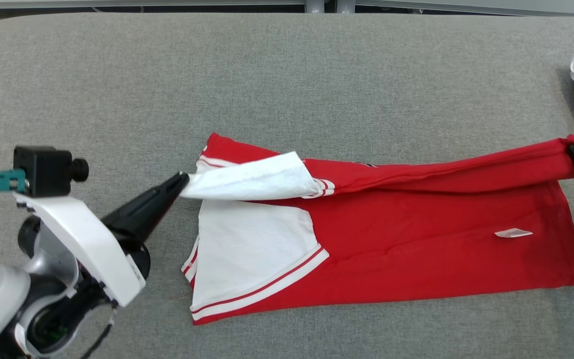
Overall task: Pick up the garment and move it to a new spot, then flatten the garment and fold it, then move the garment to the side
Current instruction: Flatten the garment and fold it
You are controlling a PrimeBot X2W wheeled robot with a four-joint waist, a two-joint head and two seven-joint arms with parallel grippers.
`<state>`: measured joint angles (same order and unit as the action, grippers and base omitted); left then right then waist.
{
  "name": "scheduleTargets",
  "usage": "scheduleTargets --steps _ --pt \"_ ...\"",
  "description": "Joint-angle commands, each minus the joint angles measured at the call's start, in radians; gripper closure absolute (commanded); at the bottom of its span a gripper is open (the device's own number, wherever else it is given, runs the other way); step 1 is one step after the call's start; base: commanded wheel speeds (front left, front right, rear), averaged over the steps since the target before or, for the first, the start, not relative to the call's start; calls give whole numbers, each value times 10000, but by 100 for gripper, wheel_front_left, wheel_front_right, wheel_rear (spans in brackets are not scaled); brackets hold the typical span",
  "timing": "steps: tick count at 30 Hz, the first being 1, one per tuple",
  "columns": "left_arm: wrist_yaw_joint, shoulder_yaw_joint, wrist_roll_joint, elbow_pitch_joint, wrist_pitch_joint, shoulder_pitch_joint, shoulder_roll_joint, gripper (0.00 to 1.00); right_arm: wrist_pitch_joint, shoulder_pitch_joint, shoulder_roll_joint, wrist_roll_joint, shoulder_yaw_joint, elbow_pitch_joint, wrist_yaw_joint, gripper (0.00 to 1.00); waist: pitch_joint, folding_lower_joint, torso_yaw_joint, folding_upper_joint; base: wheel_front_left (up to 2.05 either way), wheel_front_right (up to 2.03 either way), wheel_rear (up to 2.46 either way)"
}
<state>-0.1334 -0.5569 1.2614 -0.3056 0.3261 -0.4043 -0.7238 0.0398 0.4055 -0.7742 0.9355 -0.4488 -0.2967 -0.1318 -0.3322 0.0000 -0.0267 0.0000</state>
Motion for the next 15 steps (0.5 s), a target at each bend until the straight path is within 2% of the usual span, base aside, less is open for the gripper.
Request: scheduleTargets --steps 1,7,13,14,15 --pt "-26 45 72 -32 -82 134 -4 100 -101 -140 -20 -77 98 83 25 100 11 0 -11 0 0 0 0" --pt "-116 -95 151 -265 -554 987 205 100 -639 -1264 140 -759 864 784 25 100 24 0 -33 0 0 0 0" --pt "-162 -120 198 -296 -910 1494 306 100 -829 -2184 606 -1233 1622 1321 25 100 17 0 29 0 0 0 0" --pt "-160 -130 191 -281 -935 1553 315 100 -792 -2315 704 -1250 1728 1368 25 93 27 0 39 0 0 0 0" --pt "-156 -146 182 -260 -989 1622 323 100 -696 -2464 794 -1266 1820 1410 25 78 41 0 50 0 0 0 0"
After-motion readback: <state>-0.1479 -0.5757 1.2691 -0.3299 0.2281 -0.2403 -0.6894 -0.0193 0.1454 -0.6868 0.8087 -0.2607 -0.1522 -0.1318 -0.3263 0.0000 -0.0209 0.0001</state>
